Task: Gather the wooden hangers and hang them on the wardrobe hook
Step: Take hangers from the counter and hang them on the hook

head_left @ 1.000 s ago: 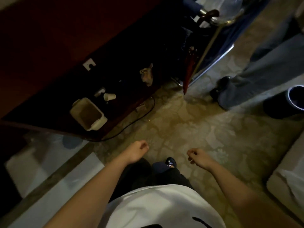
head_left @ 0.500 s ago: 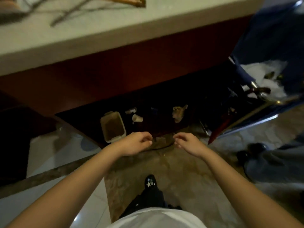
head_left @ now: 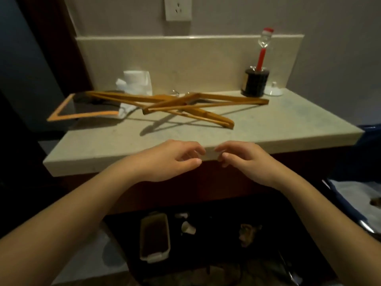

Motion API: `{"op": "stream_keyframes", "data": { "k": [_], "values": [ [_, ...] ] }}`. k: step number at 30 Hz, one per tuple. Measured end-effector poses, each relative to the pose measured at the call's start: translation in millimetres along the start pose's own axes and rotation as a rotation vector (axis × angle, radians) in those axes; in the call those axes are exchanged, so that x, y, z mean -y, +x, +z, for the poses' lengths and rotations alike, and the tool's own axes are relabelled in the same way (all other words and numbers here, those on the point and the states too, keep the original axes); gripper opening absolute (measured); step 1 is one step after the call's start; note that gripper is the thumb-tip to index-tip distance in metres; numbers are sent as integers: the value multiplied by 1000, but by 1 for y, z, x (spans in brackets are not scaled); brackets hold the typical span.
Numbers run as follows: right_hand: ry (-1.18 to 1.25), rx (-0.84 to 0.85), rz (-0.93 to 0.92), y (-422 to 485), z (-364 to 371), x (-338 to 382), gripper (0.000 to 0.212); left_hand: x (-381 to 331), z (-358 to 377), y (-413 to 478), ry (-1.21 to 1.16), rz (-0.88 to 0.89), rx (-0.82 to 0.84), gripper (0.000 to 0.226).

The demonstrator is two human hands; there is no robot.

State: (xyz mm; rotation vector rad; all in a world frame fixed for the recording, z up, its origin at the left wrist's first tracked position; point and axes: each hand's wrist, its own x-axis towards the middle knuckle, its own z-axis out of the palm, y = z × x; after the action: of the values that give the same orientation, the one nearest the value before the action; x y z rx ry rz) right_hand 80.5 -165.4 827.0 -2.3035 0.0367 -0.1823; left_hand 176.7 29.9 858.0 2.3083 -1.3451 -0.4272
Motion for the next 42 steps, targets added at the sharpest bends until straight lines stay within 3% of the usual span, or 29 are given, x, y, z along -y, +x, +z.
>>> {"op": "stream_keyframes", "data": {
  "k": [9,15,19,25,31,42],
  "values": [
    [-134,13,-75,98,-49,15,21,24,-66,52,205,-39,-228,35],
    [-268,31,-77,173,-73,-7,28,45,-89,138,290,-208,-193,31],
    [-383,16,-54,229,-85,-35,29,59,-94,191,294,-359,-201,47],
    [-539,20,-58,293,-77,-85,39,80,-73,221,231,-415,-224,45],
    [-588,-47,-179,318,-63,-101,31,93,-64,224,196,-432,-334,44],
    [-542,-83,-154,309,-63,-105,34,82,-67,219,104,-410,-405,43]
  ]
}}
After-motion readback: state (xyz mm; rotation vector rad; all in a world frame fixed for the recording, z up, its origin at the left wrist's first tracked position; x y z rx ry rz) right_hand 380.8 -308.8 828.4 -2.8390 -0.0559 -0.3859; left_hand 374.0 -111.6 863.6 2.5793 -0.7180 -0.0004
